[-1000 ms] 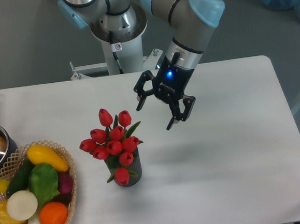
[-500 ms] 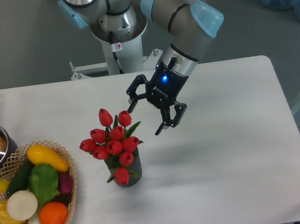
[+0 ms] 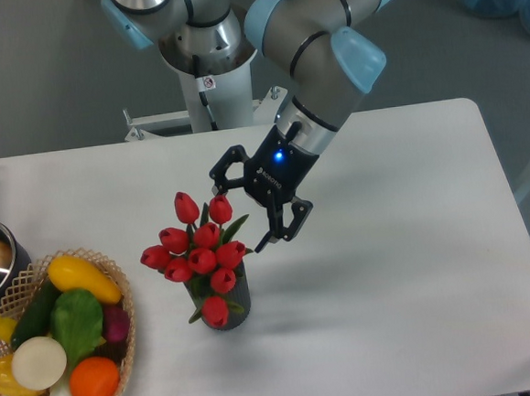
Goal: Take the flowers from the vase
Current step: 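Lower the open gripper down onto the tulip stems above the vase, then close the gripper around the bundled tulip stems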
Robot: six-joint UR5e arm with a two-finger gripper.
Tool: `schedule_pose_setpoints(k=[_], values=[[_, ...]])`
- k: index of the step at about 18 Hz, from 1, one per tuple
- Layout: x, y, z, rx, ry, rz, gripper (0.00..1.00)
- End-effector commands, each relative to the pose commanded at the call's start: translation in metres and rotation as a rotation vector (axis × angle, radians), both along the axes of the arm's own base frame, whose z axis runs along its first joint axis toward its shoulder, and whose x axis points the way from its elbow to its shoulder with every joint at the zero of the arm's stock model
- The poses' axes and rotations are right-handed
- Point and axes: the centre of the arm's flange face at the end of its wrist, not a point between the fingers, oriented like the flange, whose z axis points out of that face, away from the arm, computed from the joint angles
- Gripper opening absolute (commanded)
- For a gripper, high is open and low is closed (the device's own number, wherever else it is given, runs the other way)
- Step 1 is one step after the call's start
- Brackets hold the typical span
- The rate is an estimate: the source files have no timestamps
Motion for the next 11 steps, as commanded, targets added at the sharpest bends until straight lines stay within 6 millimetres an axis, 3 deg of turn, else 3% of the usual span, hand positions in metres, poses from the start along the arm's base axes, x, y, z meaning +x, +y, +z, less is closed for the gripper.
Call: schedule_pose_setpoints(k=[5, 11], values=[[0.000, 0.005, -0.017, 0.023, -0.039, -0.004, 1.00], [-0.001, 0.009, -0.015, 0.073, -0.058, -0.004, 1.00]])
